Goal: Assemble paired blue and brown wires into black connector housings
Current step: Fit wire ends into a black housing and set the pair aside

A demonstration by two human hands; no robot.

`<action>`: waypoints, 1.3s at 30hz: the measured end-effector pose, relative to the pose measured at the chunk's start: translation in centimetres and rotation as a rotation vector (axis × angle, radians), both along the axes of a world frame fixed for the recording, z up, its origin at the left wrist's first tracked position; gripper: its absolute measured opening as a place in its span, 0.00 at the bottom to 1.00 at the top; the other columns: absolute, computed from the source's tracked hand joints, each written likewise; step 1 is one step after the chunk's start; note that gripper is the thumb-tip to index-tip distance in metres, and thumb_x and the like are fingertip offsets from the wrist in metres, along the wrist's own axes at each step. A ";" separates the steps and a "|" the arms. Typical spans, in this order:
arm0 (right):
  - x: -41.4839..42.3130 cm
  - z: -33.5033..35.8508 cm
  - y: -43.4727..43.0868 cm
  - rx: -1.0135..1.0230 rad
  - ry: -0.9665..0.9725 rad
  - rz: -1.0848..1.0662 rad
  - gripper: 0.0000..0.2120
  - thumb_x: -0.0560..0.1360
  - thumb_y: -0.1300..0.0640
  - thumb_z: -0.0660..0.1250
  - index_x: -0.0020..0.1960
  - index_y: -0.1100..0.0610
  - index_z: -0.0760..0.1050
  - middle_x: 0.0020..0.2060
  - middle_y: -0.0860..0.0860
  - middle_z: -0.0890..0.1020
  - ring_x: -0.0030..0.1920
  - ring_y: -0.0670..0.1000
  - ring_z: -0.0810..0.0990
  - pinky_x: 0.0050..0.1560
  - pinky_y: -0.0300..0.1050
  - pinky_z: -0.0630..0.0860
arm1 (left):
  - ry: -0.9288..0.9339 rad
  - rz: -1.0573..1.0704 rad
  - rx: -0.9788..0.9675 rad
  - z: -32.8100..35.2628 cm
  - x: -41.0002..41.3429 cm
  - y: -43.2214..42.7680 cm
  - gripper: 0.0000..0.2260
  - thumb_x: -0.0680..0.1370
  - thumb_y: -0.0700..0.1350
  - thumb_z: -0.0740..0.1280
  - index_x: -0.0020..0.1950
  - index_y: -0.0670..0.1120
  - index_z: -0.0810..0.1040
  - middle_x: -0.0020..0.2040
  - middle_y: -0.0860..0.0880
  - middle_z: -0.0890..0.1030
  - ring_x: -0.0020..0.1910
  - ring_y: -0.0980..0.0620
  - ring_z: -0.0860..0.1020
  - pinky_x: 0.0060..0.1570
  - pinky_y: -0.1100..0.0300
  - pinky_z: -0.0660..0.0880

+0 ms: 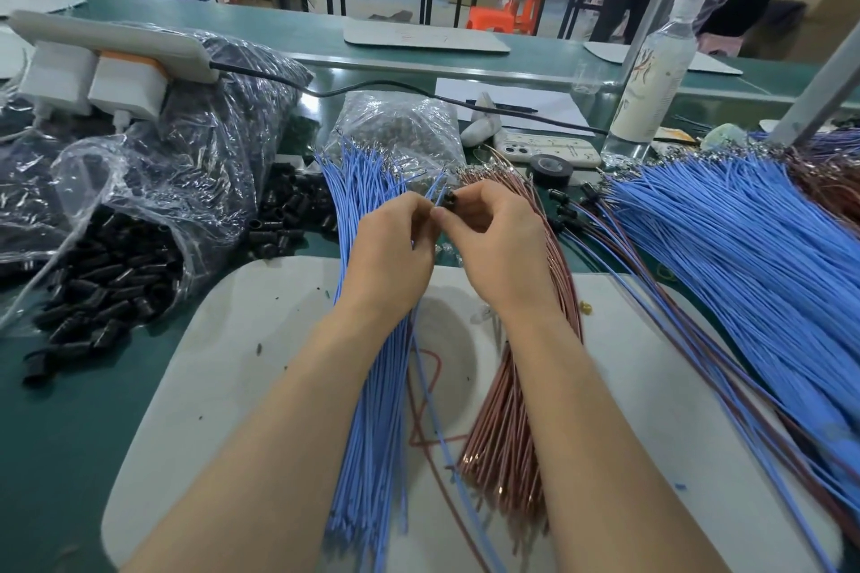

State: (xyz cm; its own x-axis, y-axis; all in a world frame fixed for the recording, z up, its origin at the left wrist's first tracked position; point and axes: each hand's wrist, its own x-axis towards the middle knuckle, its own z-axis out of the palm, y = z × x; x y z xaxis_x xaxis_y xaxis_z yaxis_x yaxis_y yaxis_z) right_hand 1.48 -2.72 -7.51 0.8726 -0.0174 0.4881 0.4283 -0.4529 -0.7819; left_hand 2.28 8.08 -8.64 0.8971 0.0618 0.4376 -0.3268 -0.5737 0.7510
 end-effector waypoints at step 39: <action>1.9 -1.6 -0.8 -0.577 0.318 -0.204 0.14 0.79 0.59 0.61 0.63 0.53 0.76 0.59 0.53 0.76 0.60 0.55 0.73 0.58 0.48 0.70 | 0.076 0.012 -0.172 0.1 0.2 0.4 0.06 0.80 0.41 0.61 0.51 0.51 0.67 0.45 0.51 0.80 0.25 0.65 0.71 0.29 0.73 0.66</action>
State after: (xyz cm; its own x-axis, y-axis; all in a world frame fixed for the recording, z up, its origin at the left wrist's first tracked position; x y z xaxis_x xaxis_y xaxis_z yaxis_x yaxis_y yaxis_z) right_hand 3.33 -3.49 -9.13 0.9819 -0.0110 0.1893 0.0797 -0.8818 -0.4648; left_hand 2.52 8.53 -8.51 0.9257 0.1405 0.3511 -0.2597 -0.4387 0.8603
